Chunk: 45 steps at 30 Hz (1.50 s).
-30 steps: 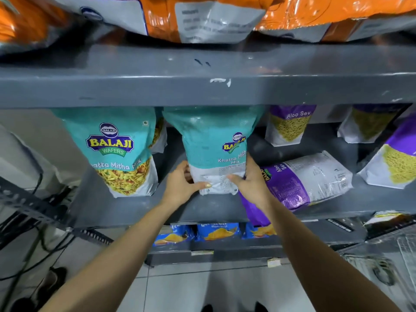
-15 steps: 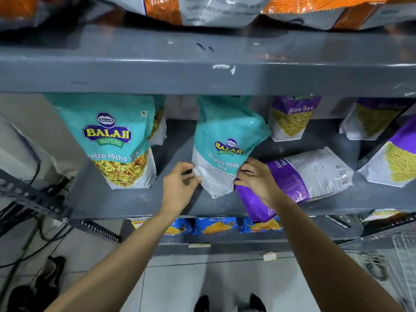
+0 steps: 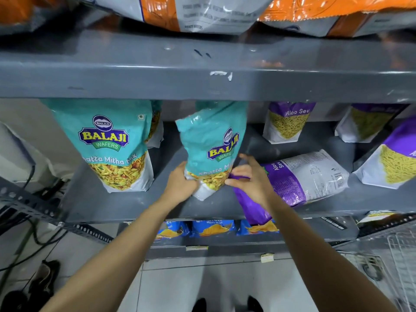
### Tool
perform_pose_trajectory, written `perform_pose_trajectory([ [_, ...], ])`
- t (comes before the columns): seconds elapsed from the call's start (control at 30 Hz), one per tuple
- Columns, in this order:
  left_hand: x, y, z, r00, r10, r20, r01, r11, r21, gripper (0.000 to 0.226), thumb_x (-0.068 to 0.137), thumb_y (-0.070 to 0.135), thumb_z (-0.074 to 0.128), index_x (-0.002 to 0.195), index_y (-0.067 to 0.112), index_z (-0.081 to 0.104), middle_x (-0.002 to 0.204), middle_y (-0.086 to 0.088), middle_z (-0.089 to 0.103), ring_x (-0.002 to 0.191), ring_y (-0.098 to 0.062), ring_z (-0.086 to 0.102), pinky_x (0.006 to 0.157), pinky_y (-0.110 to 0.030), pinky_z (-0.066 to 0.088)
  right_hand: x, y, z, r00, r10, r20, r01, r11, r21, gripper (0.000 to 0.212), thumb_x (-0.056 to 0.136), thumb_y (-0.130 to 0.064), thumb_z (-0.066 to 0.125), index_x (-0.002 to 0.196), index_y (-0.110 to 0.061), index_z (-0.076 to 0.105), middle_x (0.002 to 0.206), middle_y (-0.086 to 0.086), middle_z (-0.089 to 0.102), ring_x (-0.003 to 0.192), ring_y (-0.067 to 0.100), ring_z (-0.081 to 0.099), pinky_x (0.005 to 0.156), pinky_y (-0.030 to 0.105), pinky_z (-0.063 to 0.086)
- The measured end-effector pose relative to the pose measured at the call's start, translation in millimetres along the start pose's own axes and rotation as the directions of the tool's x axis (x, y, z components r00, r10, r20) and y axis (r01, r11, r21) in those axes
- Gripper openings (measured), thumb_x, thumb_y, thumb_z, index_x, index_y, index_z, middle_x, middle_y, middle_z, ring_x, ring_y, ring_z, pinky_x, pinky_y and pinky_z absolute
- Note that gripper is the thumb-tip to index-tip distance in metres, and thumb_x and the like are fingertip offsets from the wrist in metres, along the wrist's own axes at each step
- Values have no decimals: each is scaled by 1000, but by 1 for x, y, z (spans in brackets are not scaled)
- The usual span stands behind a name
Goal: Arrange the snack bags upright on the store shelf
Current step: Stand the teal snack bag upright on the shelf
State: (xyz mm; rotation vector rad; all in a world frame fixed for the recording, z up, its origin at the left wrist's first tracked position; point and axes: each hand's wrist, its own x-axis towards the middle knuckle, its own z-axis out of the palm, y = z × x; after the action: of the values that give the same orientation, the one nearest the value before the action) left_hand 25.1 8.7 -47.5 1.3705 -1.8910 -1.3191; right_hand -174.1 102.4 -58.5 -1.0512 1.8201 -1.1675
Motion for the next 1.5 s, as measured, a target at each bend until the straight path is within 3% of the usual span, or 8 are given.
perform_pose_trajectory([
  [0.1,16,7,-8,995,-21,93,23,1000,-14,33,73,-9,49,91,12,67,87,-5,70,75,-12,55,63,-25,42,10,-13,-8,997,-41,68,45,998,-54,108,58,-14,95,147,-19,34,140,1,55,124,16,55,100,34,49],
  [0.33,15,9,-26,961,37,276,32,970,-242,76,59,-11,79,127,13,56,117,0,71,111,-18,66,87,-30,56,15,-32,-2,975,-3,221,-5,999,35,77,63,-7,91,130,-17,56,119,-5,71,111,10,66,95,28,55],
  [0.53,11,51,-38,984,133,120,-87,941,-326,59,54,4,92,108,15,70,105,1,76,95,-12,73,86,-35,59,20,-52,-1,981,-56,188,30,989,142,68,63,-21,92,124,-14,65,117,2,76,111,16,71,99,42,56],
  [0.93,14,67,-44,980,136,144,-77,931,-356,42,62,19,84,102,23,69,96,10,79,99,-16,73,77,-24,59,17,-80,-20,962,-19,273,-10,994,105,53,73,-13,86,123,-10,67,112,0,75,93,5,73,81,22,58],
  [1.2,13,86,-47,982,111,-151,-180,782,-597,48,74,11,79,118,3,63,114,-9,74,104,-26,71,96,-44,54,20,-136,-52,991,-136,0,122,885,450,23,82,-1,74,99,-16,68,110,11,71,87,15,72,85,29,60],
  [1.3,-4,82,-24,876,82,-475,-318,840,-440,47,72,15,84,110,14,56,109,-3,67,96,-9,66,88,-27,52,27,-139,-77,994,-88,-59,106,866,489,24,84,5,69,89,-17,62,101,6,71,92,21,68,92,39,56],
  [1.4,-37,74,10,667,147,-731,-361,921,-144,38,74,25,82,83,27,45,79,-4,49,68,-15,48,67,-28,41,42,-108,-112,990,-140,-2,135,951,278,19,83,4,72,85,-14,66,81,-8,76,77,1,70,87,23,55],
  [1.5,-65,82,63,831,223,-510,-294,954,-63,35,88,22,67,61,12,48,54,5,45,52,-8,41,55,-25,36,61,-60,-148,990,-120,68,131,975,-178,26,77,-14,83,99,-9,71,99,1,77,87,8,72,90,25,54],
])
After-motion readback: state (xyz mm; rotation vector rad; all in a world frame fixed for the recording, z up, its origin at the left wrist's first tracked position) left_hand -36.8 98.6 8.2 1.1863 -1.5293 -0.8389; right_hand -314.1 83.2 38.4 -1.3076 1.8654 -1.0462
